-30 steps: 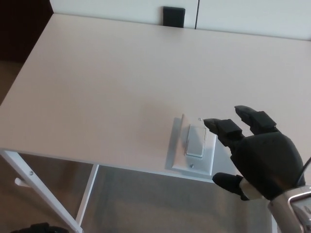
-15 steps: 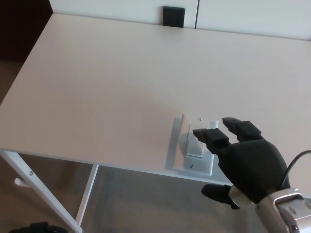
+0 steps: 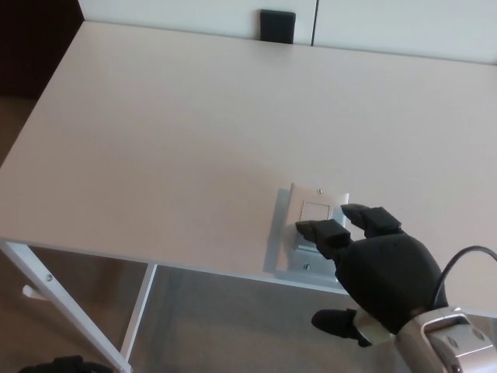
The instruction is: The robot walk towards a table in front and then clicks the light switch button using the right hand's index finger
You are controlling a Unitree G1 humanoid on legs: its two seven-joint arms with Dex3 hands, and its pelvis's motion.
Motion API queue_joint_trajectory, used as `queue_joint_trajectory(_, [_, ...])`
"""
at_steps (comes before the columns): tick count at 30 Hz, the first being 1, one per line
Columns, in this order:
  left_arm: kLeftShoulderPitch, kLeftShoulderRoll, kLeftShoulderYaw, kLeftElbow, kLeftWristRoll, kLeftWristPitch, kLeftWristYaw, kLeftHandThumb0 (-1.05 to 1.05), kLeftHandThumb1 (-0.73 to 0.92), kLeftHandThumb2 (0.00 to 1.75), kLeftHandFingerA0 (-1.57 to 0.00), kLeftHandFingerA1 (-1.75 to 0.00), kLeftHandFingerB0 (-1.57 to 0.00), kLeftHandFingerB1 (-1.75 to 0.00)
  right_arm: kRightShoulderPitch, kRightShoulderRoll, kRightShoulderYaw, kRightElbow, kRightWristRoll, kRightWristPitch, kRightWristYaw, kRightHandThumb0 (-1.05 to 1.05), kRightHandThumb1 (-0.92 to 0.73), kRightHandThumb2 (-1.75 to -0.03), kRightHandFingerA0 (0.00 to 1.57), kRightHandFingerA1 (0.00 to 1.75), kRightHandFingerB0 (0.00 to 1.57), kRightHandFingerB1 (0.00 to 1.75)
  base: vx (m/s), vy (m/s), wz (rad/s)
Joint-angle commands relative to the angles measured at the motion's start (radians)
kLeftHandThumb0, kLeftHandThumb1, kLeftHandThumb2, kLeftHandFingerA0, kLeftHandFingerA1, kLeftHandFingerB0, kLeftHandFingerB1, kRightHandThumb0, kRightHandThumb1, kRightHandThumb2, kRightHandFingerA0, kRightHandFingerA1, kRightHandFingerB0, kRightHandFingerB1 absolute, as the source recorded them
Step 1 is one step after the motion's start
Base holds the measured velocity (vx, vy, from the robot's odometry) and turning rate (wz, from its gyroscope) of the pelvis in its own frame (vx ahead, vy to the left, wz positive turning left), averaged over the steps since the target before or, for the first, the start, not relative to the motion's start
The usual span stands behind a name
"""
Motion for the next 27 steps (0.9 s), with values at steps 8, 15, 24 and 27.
queue_joint_trajectory(8, [-0.008, 0.035, 0.0, -0.02, 0.011, 0.002, -0.029, -0.38, 0.5, 0.56, -0.64, -0.41, -0.54, -0.37, 0.016, -0.022, 0.026, -0.022, -0.023, 0.025, 0.025, -0.82, -0.52, -0.89, 0.02, 0.24, 0.14, 0.36, 0.0, 0.0, 0.0])
queue_joint_trajectory(15, [-0.024, 0.038, 0.002, -0.016, 0.011, 0.001, -0.028, -0.37, 0.49, 0.55, -0.65, -0.42, -0.55, -0.37, 0.014, -0.023, 0.038, -0.05, -0.045, 0.032, 0.037, -0.8, -0.51, -0.88, 0.02, 0.23, 0.14, 0.37, 0.0, 0.0, 0.0])
queue_joint_trajectory(24, [-0.01, 0.055, 0.011, -0.023, 0.011, -0.009, -0.022, -0.39, 0.48, 0.55, -0.66, -0.42, -0.55, -0.37, 0.032, -0.023, 0.05, -0.079, -0.111, 0.047, 0.016, -0.81, -0.51, -0.87, 0.03, 0.26, 0.14, 0.38, 0.0, 0.0, 0.0])
queue_joint_trajectory(27, [-0.007, 0.069, 0.014, -0.024, 0.007, -0.004, -0.036, -0.4, 0.49, 0.56, -0.65, -0.42, -0.54, -0.37, 0.038, -0.028, 0.06, -0.101, -0.2, 0.066, -0.014, -0.79, -0.5, -0.86, 0.05, 0.32, 0.16, 0.41, 0.0, 0.0, 0.0])
